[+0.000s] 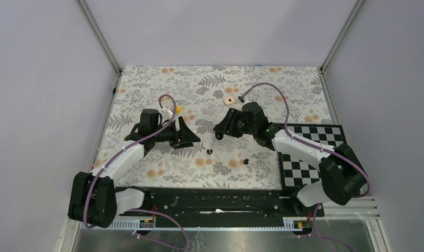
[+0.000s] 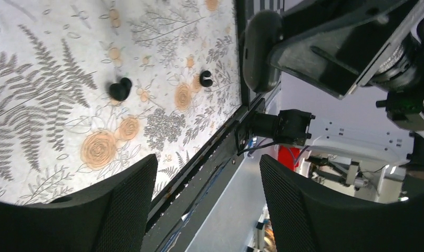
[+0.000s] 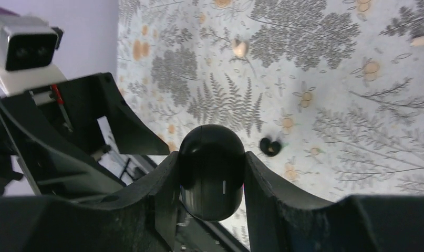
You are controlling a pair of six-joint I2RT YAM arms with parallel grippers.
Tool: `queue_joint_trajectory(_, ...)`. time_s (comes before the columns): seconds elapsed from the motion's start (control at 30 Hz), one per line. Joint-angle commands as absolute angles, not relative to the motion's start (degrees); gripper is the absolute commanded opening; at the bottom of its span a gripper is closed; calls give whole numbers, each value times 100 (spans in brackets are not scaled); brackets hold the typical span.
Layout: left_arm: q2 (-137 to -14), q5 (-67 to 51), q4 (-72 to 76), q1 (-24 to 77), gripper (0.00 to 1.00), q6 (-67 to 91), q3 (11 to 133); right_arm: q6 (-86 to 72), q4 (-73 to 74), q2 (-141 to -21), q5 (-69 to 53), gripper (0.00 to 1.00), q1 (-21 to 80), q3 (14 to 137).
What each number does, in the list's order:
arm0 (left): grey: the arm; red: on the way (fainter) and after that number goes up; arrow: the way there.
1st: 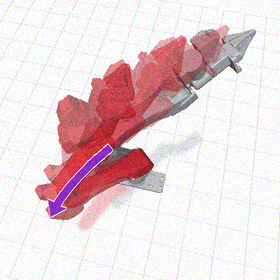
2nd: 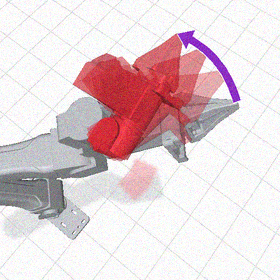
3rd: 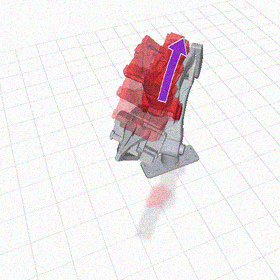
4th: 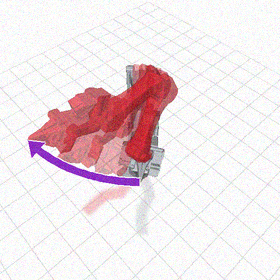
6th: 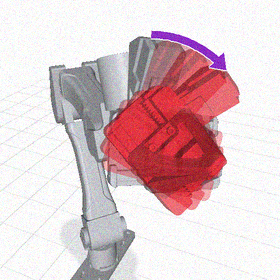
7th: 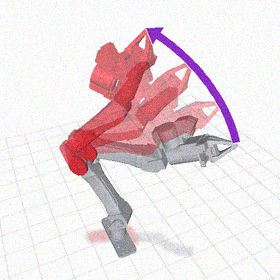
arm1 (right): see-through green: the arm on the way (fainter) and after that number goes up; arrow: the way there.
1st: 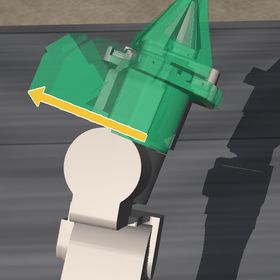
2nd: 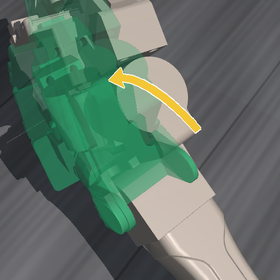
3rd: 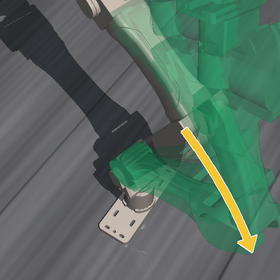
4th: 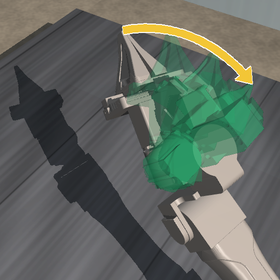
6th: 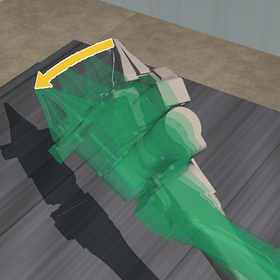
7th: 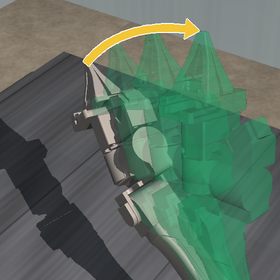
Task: Insert the wireless bluetooth earbuds into the charging case
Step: Pick up the charging case at the center of the board.
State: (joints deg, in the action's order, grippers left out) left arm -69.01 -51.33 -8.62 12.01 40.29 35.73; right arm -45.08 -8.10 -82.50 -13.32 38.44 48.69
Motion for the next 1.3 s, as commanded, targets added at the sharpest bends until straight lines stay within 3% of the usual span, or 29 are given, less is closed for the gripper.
queue_joint_trajectory(0.0, -6419, -4343, -601, 1708, 77, 3727, 3850, -5748, -618, -8270, -1247, 16, 3957, 5314)
queue_joint_trajectory(0.13, -6248, -3305, -707, 2419, 83, 3428, 4137, -6365, -41, -8160, -533, 15, 4160, 5549)
queue_joint_trajectory(0.4, -6384, -2202, -360, 3138, 84, 3331, 4402, -7009, 65, -7950, -296, 16, 4180, 5268)
queue_joint_trajectory(1.03, -6957, -1906, 660, 3655, 65, 3784, 4538, -7273, -474, -7921, -386, 15, 4226, 5192)
queue_joint_trajectory(1.27, -7003, -1669, 726, 3683, 44, 3894, 4526, -7294, -547, -7860, -421, 15, 4244, 5078)
